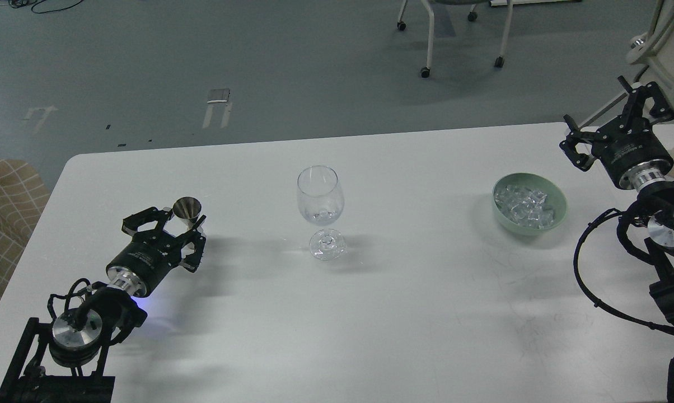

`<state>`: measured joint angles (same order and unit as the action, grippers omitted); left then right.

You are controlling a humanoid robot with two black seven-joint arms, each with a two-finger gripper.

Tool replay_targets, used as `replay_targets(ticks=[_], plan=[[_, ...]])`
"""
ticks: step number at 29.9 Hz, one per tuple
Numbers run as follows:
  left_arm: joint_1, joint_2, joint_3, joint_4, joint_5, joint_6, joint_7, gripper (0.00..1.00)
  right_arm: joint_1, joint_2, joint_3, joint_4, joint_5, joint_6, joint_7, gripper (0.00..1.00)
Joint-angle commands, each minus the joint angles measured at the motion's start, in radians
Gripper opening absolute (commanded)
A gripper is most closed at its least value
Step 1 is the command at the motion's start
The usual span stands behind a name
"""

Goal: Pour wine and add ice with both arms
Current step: 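Set the jigger down, open the left gripper and raise it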

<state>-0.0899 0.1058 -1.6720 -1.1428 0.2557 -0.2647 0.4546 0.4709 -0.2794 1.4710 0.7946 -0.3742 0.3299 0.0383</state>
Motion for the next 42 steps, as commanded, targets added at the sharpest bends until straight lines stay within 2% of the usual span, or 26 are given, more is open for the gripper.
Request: replay_targets(ticks=[1, 3, 7, 11, 15, 20, 24, 30, 33, 37, 40, 41, 42], plan=[[0.001, -0.006, -0.002, -0.018, 0.0, -0.001, 0.003, 0.79, 0.0, -0.001, 0.0, 0.0, 0.0, 0.0, 0.0, 1.0], [0.004, -0.005, -0.003, -0.035, -0.001, -0.001, 0.006, 0.8, 0.0, -0.001, 0.002, 0.0, 0.0, 0.0, 0.0, 1.0], [-0.001, 0.02, -0.005, -0.063, -0.004, 0.012, 0.009, 0.89, 0.0, 0.0, 0.002, 0.0, 0.001, 0.0, 0.0, 1.0], [-0.004, 0.061, -0.006, -0.107, -0.006, 0.016, 0.01, 0.91, 0.0, 0.0, 0.002, 0.0, 0.001, 0.0, 0.0, 1.0], [-0.001, 0.09, -0.008, -0.201, -0.006, 0.025, 0.013, 0.92, 0.002, -0.001, 0.002, 0.0, 0.001, 0.0, 0.0, 1.0], [0.001, 0.098, -0.005, -0.353, -0.004, 0.102, 0.012, 0.93, 0.003, -0.007, 0.002, 0.0, 0.003, 0.001, 0.0, 1.0], [-0.008, 0.136, -0.005, -0.425, -0.004, 0.087, 0.016, 0.94, 0.002, -0.017, 0.0, 0.014, -0.005, 0.006, 0.0, 1.0], [-0.115, 0.167, 0.0, -0.425, 0.019, 0.094, 0.003, 0.94, -0.005, -0.037, 0.0, 0.052, -0.008, 0.009, 0.003, 1.0], [-0.129, 0.239, -0.002, -0.407, 0.107, 0.09, -0.005, 0.94, -0.003, -0.043, 0.0, 0.077, -0.008, 0.009, 0.003, 1.0], [-0.137, 0.27, -0.005, -0.374, 0.135, 0.087, -0.04, 0.94, 0.002, -0.057, 0.0, 0.1, -0.008, 0.009, 0.002, 1.0], [-0.169, 0.296, -0.003, -0.298, 0.154, 0.087, -0.109, 0.94, 0.008, -0.072, 0.0, 0.114, -0.009, 0.009, 0.002, 1.0], [-0.177, 0.31, -0.003, -0.254, 0.169, 0.087, -0.147, 0.94, 0.011, -0.078, 0.0, 0.115, -0.009, 0.009, 0.003, 1.0], [-0.177, 0.314, -0.002, -0.236, 0.177, 0.087, -0.163, 0.94, 0.012, -0.081, 0.0, 0.115, -0.009, 0.009, 0.003, 1.0]])
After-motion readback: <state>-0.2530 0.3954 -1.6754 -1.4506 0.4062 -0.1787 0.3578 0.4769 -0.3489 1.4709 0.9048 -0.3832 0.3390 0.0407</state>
